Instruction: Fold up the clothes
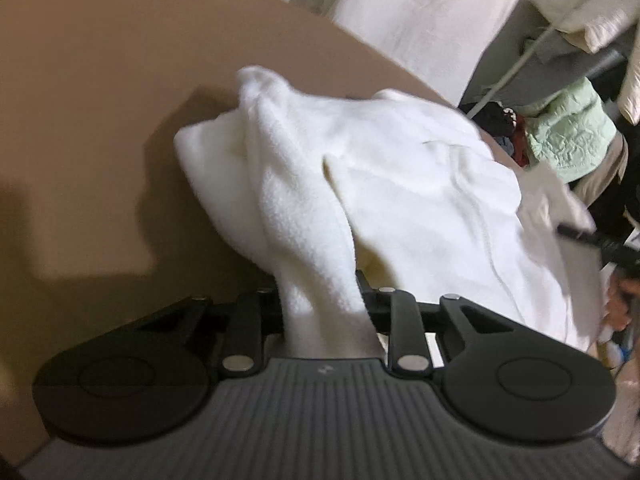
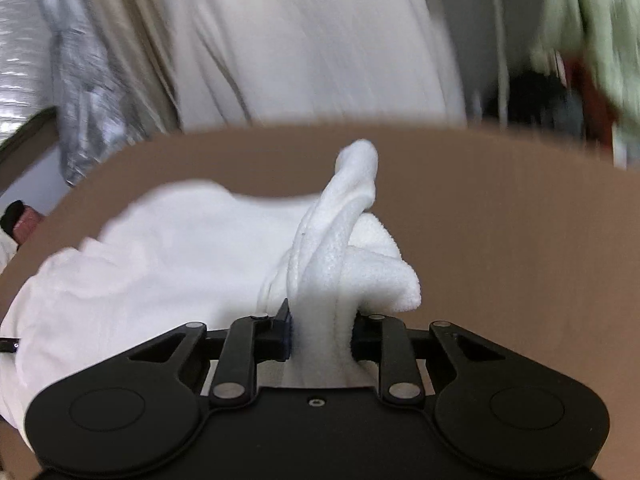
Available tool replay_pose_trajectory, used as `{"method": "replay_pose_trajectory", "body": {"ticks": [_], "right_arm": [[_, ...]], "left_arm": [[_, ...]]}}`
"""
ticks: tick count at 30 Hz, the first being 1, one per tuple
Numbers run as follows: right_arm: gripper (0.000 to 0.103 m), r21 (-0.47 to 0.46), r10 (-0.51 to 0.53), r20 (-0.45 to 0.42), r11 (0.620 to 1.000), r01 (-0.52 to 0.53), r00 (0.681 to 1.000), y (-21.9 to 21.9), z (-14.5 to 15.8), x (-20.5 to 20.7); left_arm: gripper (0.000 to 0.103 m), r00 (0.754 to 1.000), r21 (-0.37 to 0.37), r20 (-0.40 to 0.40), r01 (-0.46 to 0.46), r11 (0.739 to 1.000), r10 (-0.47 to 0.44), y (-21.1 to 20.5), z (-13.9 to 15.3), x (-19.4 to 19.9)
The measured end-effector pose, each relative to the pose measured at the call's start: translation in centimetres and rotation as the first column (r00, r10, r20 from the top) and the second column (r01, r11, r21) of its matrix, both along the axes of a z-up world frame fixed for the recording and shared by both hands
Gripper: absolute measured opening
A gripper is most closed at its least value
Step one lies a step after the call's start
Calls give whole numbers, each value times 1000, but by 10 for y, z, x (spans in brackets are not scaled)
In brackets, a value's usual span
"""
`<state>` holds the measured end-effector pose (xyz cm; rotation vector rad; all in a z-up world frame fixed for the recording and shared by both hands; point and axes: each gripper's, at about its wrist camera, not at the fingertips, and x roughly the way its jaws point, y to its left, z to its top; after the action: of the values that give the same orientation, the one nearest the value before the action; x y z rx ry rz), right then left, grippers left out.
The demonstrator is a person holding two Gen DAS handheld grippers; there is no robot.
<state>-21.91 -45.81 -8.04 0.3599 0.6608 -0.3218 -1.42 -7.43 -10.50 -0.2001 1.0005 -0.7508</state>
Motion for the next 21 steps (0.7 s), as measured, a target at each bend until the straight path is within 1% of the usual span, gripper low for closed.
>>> {"method": "replay_pose_trajectory", "body": {"ticks": [1, 3, 5, 8, 10, 13, 18, 21], "right_arm": [[27, -34, 2, 32, 999, -1, 999, 9, 10, -3], [27, -95, -3, 65, 995, 9, 998, 25, 26, -8], [27, -160, 8, 98, 987, 8, 995, 41, 37, -10], [27, -220, 24, 137, 975, 7, 990, 53, 44, -12], [26, -246, 16, 148, 969, 21, 989, 56, 48, -11], [26, -283, 17, 161, 959, 30, 987, 65, 56, -9], [26, -366, 83, 183, 931, -11, 980, 96, 89, 8], [25, -404, 120, 196, 914, -32, 973, 112, 111, 29]], "left_arm": [[24, 999, 14, 32, 3, 1000, -4, -3, 5, -5], [24, 996, 38, 91, 6, 999, -10, -9, 15, -14], [24, 992, 43, 126, 1, 999, -7, -11, 22, -21], [23, 985, 40, 173, -6, 999, -1, -11, 34, -31], [23, 982, 26, 191, -10, 1000, 5, -9, 41, -34], [23, 976, 26, 216, -18, 999, 12, -8, 50, -38], [23, 973, 20, 227, -48, 999, 43, -3, 59, -38], [23, 965, -5, 249, -89, 996, 88, 8, 71, -35]]}}
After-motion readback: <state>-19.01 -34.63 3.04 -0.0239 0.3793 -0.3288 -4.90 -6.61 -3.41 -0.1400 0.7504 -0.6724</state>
